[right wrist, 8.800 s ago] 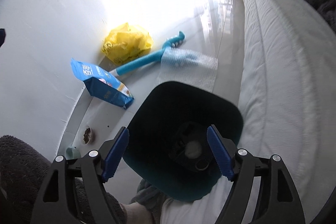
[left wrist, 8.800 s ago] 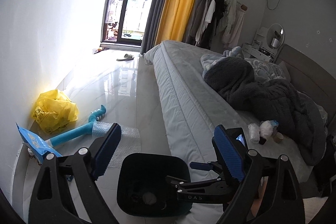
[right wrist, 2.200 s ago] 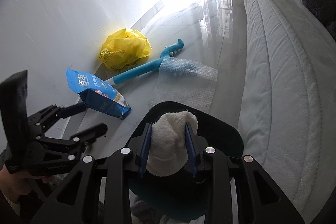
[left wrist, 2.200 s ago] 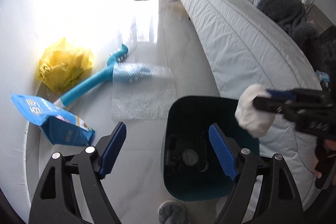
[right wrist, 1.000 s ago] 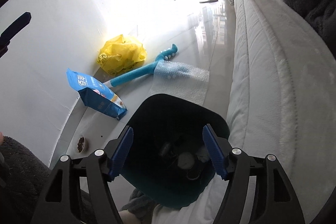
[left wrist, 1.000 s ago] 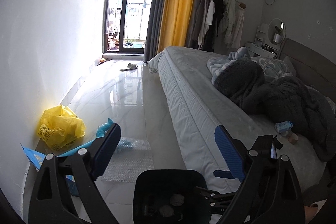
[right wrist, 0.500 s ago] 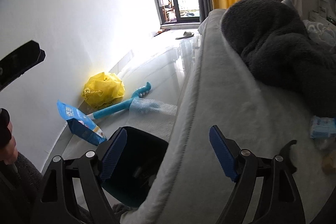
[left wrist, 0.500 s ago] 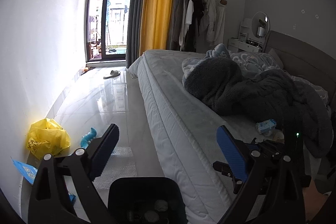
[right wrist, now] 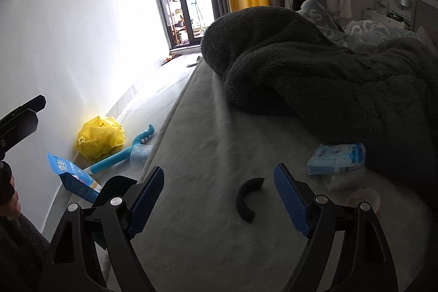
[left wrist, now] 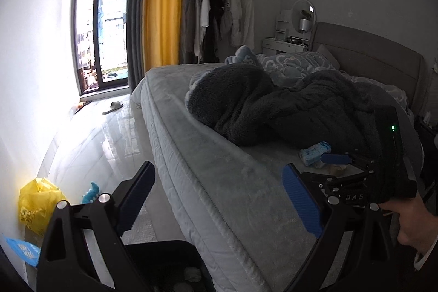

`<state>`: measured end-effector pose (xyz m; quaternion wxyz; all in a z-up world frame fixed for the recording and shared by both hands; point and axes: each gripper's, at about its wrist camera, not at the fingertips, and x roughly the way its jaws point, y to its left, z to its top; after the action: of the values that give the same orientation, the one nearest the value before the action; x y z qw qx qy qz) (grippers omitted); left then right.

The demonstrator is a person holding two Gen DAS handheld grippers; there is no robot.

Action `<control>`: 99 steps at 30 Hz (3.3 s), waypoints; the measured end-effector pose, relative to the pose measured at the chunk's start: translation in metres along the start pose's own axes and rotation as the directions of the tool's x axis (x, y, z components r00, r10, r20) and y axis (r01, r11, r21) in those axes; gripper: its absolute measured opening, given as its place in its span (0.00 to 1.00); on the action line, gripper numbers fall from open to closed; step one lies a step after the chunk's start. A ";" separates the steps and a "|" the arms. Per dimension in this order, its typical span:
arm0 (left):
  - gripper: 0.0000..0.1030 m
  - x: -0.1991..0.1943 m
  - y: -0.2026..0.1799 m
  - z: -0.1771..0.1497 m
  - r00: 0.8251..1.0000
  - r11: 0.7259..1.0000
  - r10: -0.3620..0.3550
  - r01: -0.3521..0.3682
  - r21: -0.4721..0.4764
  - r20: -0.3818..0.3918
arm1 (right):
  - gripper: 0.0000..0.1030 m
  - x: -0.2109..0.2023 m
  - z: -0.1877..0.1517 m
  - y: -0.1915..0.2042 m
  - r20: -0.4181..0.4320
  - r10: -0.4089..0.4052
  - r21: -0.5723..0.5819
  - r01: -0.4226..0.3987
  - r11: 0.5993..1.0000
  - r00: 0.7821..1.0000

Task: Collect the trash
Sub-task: 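Move both tools back to the bed toward the black ring and tape roll, then close the left tool on the black rubber ring while the right tool grasps the brown tape roll, then carry the black ring with the left tool while the right tool carries the tape roll to the bin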

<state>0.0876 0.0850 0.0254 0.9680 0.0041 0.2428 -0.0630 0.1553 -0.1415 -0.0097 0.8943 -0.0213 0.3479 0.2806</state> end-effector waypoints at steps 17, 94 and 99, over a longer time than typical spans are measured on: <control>0.93 0.085 -0.052 -0.035 0.981 0.977 -0.117 0.142 0.157 -0.158 | 0.81 0.006 -0.025 -0.073 -0.036 -0.111 0.020 0.112 0.993 0.993; 0.36 0.161 -0.095 -0.037 0.946 0.986 -0.163 0.169 -0.002 -0.281 | 0.53 -0.036 -0.027 -0.073 -0.042 -0.054 0.142 0.060 0.988 0.998; 0.36 0.145 -0.075 -0.034 0.959 0.994 -0.112 0.104 -0.043 -0.259 | 0.53 -0.036 -0.026 -0.054 -0.050 -0.048 0.110 0.053 0.993 0.998</control>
<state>0.1897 -0.0052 -0.0712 0.9226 -0.0148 0.3691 -0.1112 0.1458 -0.2108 -0.0153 0.8923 0.0132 0.3836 0.2376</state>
